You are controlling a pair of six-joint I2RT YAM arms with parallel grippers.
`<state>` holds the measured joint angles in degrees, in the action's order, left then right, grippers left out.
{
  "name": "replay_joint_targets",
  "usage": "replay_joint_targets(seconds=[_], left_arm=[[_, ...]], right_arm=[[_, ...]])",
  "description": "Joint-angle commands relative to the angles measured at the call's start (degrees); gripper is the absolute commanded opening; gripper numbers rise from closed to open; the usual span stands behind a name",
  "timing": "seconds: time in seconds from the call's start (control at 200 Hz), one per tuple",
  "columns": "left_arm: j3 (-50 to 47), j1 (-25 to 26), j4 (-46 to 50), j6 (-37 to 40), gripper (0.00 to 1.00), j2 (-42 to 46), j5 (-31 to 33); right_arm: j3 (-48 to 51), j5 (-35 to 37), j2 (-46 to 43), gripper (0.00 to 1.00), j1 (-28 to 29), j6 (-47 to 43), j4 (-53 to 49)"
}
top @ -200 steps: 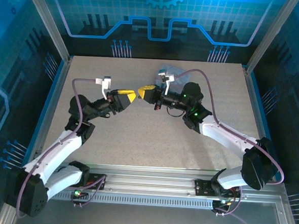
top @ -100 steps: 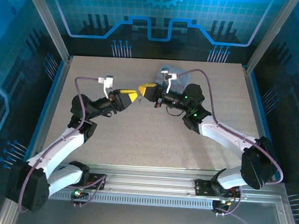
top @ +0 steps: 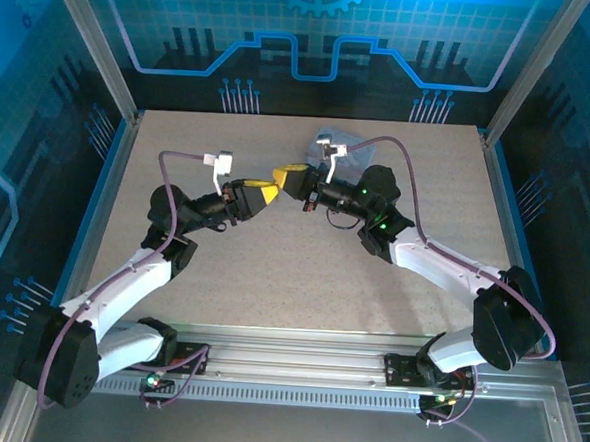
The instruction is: Unlock a padlock with a key
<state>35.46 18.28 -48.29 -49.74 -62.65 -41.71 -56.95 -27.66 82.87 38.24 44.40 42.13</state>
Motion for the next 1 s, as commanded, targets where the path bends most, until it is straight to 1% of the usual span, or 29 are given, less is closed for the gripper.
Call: replay_joint_targets(seconds=[0.0, 0.18, 0.495, 0.68, 0.71, 0.78, 0.84, 0.9, 0.995], left_arm=[[-0.31, 0.35, -2.76, -0.51, 0.28, -0.26, -0.83], [-1.01, 0.35, -3.04, -0.79, 0.16, -0.15, -0.13], [-1.34, 0.35, -2.73, 0.13, 0.00, 0.65, 1.32], [-2.15, 0.27, -0.57, 2.34, 0.00, 2.48, 2.22], [-2.15, 0.26, 0.48, 3.04, 0.00, 2.95, 2.17], [-1.76, 0.10, 4.58, 5.48, 0.00, 4.34, 1.61], [-1.28, 0.00, 10.42, 8.97, 0.00, 6.47, 1.61], [-0.63, -0.09, 17.85, 13.39, 0.00, 8.99, 2.56], [0.51, -0.18, 29.55, 20.54, 0.00, 12.78, 5.31]], right_arm=[[-0.26, 1.51, -0.01, 0.00, 0.27, 0.93, 3.26], [0.65, 2.78, -1.08, 0.00, 0.26, 1.10, 3.57], [2.05, 2.94, -2.08, 0.00, 0.29, 1.48, 3.66], [3.51, 3.25, -3.39, 0.00, 0.30, 0.85, 1.55], [3.62, 3.29, -3.86, 0.07, 0.25, 0.61, 0.11], [3.75, 4.07, -5.54, 0.26, 0.09, -0.29, -4.48], [3.77, 4.58, -7.60, 0.37, -0.67, -1.21, -9.14], [3.26, 6.54, -9.96, 0.45, -1.78, -1.94, -15.93], [0.31, 11.99, -13.22, 0.51, -3.15, -5.19, -31.44]])
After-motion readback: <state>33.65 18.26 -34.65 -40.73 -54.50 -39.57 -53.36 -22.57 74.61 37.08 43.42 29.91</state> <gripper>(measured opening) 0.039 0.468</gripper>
